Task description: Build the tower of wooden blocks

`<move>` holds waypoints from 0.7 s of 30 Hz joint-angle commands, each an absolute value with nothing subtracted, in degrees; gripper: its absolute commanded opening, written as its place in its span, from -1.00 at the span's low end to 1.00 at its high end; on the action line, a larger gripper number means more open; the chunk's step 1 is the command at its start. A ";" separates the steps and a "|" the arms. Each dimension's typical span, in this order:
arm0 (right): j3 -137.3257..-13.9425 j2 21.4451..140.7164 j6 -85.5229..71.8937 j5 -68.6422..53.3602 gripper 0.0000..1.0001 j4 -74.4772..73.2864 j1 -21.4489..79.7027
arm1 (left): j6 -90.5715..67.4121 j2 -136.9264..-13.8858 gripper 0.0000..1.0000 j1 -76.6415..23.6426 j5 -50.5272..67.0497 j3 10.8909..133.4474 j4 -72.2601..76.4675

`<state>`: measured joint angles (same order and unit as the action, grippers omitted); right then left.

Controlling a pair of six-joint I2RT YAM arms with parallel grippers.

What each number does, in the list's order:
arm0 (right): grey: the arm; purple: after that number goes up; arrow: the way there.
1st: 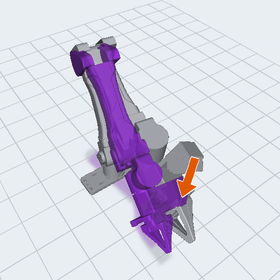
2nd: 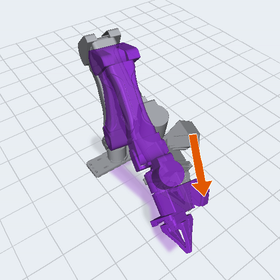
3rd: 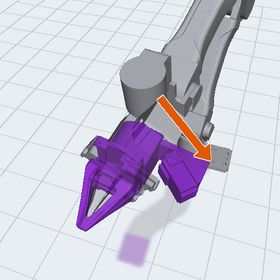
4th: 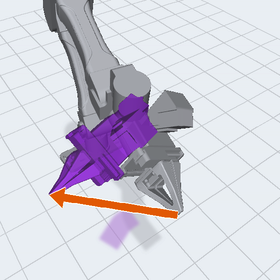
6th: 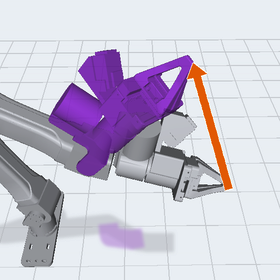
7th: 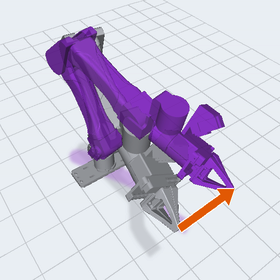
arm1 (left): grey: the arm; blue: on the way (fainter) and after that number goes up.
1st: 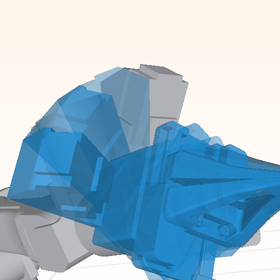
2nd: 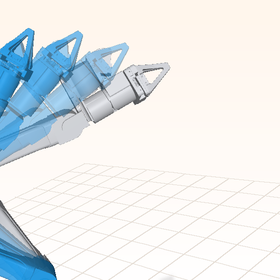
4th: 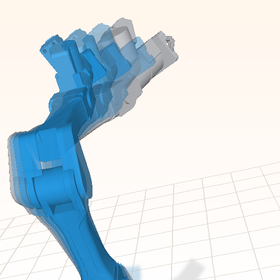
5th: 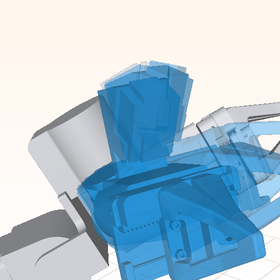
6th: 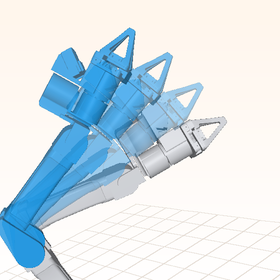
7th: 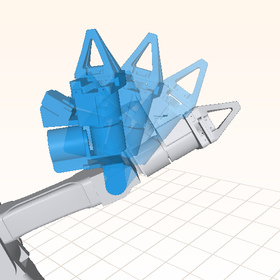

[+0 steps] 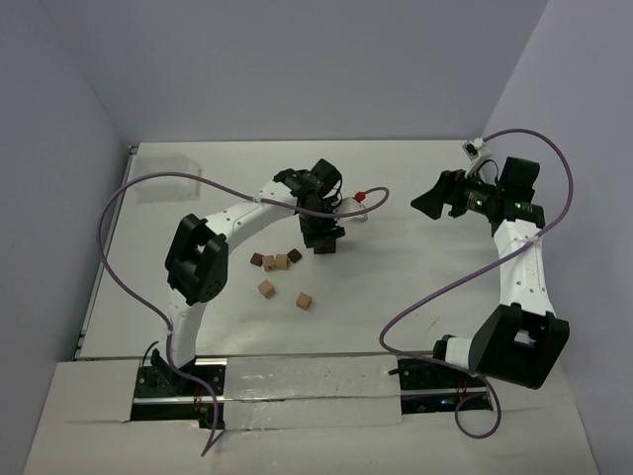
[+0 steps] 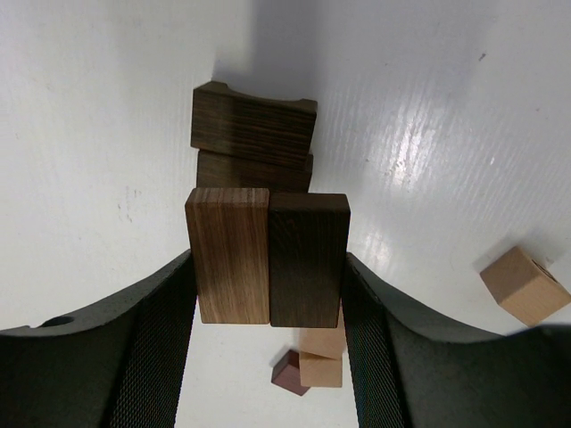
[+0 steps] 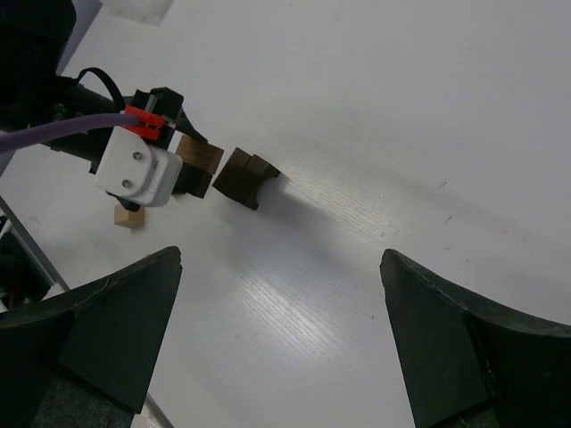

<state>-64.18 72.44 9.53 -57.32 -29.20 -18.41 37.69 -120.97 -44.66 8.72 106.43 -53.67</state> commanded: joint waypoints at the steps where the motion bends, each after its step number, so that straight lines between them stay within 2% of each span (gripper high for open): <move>1: -64.86 72.47 7.30 -58.21 0.99 -26.02 -18.72 | 40.73 -123.24 -0.53 -45.00 11.23 109.84 -52.22; 21: -64.38 73.30 6.89 -57.47 0.99 -25.00 -18.72 | 44.06 -128.86 -0.47 -44.21 13.34 115.71 -51.84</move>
<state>-64.16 73.16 7.30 -56.80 -27.30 -18.41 42.09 -127.63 -44.36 11.00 112.12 -52.82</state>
